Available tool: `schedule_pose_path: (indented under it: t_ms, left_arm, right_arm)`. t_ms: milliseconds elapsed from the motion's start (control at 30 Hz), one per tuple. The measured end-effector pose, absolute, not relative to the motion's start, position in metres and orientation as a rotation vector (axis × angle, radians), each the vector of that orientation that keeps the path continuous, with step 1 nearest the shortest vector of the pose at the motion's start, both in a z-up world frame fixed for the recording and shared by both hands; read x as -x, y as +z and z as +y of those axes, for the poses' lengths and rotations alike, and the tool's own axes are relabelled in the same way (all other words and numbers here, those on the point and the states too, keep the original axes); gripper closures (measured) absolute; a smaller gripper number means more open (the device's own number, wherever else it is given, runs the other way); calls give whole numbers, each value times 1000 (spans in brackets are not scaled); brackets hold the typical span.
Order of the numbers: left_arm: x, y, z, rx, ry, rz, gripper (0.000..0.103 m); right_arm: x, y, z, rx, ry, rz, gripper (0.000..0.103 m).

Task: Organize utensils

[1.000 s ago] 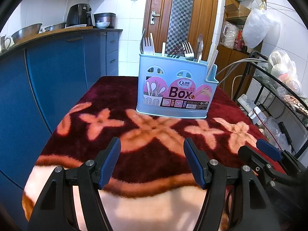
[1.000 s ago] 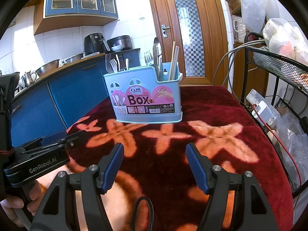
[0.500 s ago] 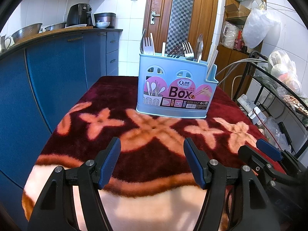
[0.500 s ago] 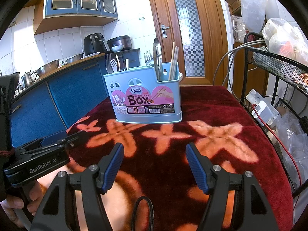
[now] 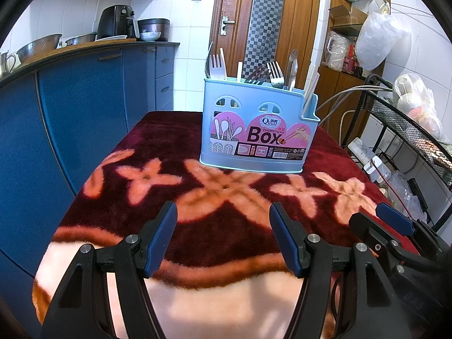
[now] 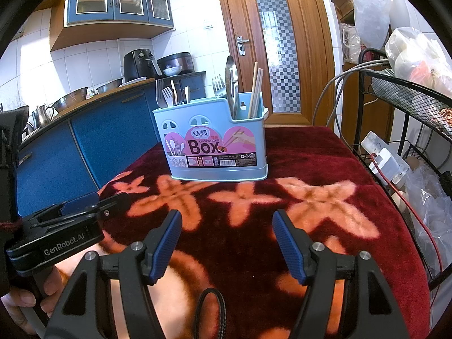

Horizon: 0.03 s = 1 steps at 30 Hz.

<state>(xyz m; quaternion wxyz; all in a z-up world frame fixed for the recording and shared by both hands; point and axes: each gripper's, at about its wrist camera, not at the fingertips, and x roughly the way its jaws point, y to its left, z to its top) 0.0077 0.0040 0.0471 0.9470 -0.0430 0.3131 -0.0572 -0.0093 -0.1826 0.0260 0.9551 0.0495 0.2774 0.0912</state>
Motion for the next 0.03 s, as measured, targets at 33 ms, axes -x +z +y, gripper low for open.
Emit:
schedule_pose_path:
  t_ms: [33]
  left_arm:
    - [-8, 47, 4, 87, -117, 639, 34]
  right_arm:
    - [9, 26, -183, -100, 185, 563, 34]
